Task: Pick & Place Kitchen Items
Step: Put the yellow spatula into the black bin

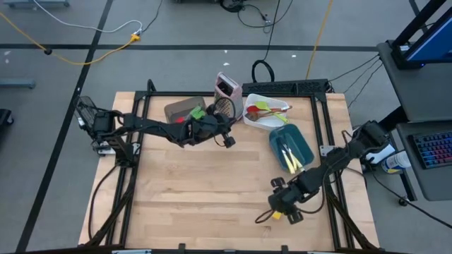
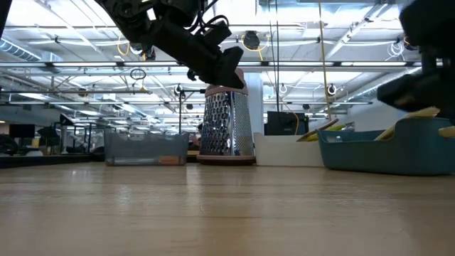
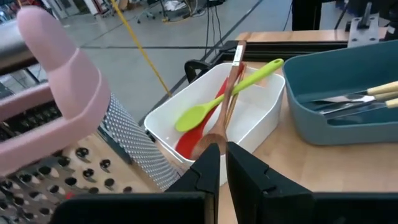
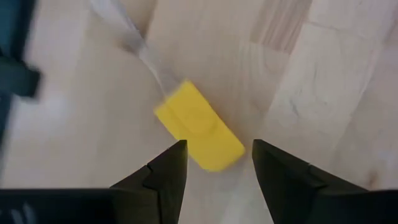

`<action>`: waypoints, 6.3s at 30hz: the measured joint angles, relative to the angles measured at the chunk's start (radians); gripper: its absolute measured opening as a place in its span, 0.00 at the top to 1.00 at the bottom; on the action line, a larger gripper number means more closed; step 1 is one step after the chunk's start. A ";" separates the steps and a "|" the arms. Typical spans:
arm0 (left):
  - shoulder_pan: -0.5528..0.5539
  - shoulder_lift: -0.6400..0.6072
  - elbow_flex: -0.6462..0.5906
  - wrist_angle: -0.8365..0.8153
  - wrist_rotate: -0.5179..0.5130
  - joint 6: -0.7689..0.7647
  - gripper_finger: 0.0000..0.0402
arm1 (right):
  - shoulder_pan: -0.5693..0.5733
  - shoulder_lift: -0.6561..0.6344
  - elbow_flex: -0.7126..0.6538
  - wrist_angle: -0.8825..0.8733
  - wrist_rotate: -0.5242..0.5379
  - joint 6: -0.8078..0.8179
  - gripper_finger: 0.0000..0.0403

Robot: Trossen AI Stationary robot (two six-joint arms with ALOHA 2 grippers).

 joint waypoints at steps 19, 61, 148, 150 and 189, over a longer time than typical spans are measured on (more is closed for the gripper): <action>-0.005 0.000 0.000 -0.065 0.084 -0.200 0.92 | 0.065 0.000 -0.066 0.069 0.132 -0.340 0.58; 0.017 0.000 0.000 -0.073 0.083 -0.134 0.92 | 0.058 0.003 -0.420 0.832 0.183 -0.418 0.87; 0.035 0.000 0.000 -0.101 0.109 -0.118 0.92 | -0.244 -0.642 -0.420 0.383 0.835 -0.782 0.92; 0.035 0.000 0.000 -0.102 0.109 -0.117 0.92 | -0.266 -0.674 -0.420 0.346 0.933 -0.769 0.91; -0.096 0.000 0.000 0.066 0.572 0.121 0.88 | -0.318 -0.561 -0.419 0.351 0.672 0.071 0.93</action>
